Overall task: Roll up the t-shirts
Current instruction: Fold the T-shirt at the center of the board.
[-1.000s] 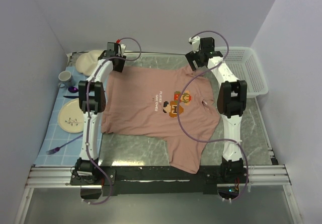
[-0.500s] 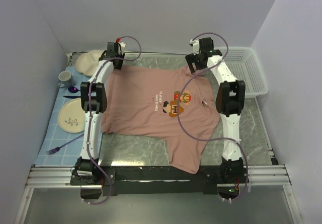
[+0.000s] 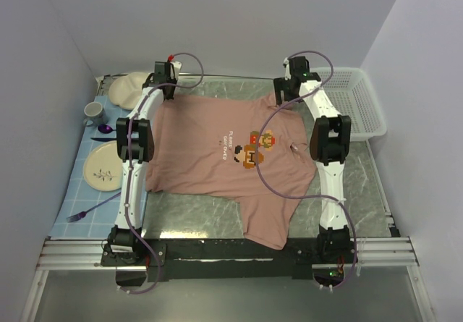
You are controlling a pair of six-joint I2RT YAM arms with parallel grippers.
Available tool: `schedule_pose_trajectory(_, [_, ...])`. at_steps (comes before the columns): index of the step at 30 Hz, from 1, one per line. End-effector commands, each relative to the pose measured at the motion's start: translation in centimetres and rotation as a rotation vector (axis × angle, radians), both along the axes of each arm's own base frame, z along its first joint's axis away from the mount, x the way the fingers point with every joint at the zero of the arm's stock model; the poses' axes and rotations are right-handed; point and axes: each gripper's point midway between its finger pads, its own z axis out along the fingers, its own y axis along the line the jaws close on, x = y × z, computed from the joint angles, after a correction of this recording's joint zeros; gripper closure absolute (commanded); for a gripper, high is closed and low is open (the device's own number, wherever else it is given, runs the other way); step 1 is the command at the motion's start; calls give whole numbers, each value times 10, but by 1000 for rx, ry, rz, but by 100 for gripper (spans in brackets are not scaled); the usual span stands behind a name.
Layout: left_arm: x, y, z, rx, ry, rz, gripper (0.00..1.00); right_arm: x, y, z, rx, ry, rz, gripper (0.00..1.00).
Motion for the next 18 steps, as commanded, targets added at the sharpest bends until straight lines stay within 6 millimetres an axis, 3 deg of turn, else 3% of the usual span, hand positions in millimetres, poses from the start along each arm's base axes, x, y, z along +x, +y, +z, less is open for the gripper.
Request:
schedule_pose_trajectory(1, [-2, 8, 3, 2, -8, 36, 74, 10, -17, 1, -39, -35, -102, 8])
schedule_pose_trajectory(4, [-1, 6, 13, 4, -25, 36, 65, 15, -20, -8, -20, -27, -124, 11])
schedule_pose_trajectory(9, [-1, 1, 27, -29, -41, 36, 62, 27, -28, -19, 119, -36, -201, 19])
schedule_pose_trajectory(11, [-4, -5, 32, -47, -38, 20, 61, 34, -32, -19, 174, -47, -219, 27])
schedule_pose_trajectory(13, [-9, -6, 35, -56, -28, 16, 61, 41, -36, -16, 223, -62, -212, 29])
schedule_pose_trajectory(16, [-13, -9, 36, -62, -16, 12, 61, 39, -22, -14, 293, -54, -166, 29])
schedule_pose_trajectory(18, [-16, -11, 36, -67, -7, 3, 61, 40, -20, -6, 300, -92, -145, 24])
